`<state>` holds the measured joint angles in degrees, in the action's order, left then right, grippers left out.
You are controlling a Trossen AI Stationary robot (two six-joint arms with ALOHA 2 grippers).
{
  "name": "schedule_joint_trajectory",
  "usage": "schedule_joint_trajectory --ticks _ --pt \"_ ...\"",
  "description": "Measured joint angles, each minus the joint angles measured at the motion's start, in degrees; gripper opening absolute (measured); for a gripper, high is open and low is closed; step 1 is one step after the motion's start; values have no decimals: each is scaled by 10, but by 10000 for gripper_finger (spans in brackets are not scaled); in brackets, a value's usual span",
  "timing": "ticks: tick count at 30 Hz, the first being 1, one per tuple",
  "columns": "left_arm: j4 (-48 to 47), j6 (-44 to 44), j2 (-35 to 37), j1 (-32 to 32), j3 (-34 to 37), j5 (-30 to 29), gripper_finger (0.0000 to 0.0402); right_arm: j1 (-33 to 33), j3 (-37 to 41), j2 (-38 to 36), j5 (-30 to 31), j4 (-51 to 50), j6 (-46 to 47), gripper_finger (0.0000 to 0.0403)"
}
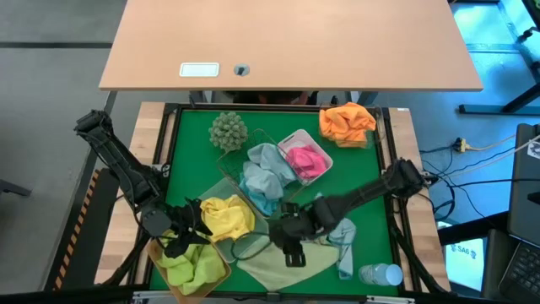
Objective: Sort microfiber towel by color & place in baskets
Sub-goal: Put the green towel into the orange bin
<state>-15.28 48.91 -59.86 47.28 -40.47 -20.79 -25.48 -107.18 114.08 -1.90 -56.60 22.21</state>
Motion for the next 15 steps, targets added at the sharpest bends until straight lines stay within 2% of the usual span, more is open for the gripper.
schedule_joint_trajectory --ticks 3,8,15 --pt "0 0 0 0 0 0 130 -19 0 20 25 -6 29 209" --pt "3 0 0 0 0 3 130 -39 0 67 30 -9 52 209" --pt "4 0 0 0 0 4 130 -33 0 121 34 -35 52 209"
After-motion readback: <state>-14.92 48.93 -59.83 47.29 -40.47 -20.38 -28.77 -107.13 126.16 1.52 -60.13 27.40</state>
